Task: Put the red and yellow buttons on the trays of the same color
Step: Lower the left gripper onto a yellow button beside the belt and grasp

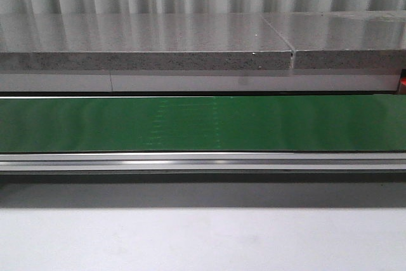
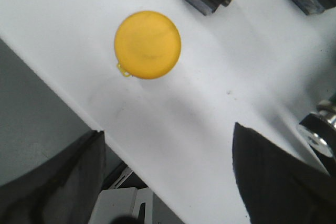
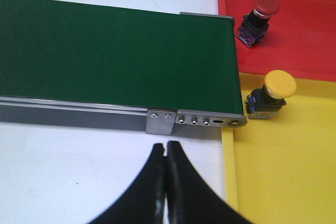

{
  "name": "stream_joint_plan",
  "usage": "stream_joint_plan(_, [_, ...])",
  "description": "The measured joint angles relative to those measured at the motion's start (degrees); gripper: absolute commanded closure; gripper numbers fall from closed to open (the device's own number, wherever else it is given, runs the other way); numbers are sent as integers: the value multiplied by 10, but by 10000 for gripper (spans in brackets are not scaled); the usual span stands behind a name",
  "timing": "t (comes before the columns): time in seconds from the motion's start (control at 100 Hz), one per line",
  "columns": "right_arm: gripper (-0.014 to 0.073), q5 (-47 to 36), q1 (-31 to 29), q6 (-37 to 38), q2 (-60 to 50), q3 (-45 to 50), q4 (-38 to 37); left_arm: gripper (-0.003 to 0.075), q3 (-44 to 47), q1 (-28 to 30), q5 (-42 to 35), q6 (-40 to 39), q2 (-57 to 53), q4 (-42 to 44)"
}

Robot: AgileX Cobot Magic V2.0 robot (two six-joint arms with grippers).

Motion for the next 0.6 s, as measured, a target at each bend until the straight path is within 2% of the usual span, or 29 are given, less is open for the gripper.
stream_joint_plan(0.25, [661, 0, 0, 0, 0, 0, 0, 226, -1, 0, -20, 0, 37, 16])
stream_joint_plan(0.6, [661, 0, 0, 0, 0, 0, 0, 227, -14, 0, -101, 0, 105, 22])
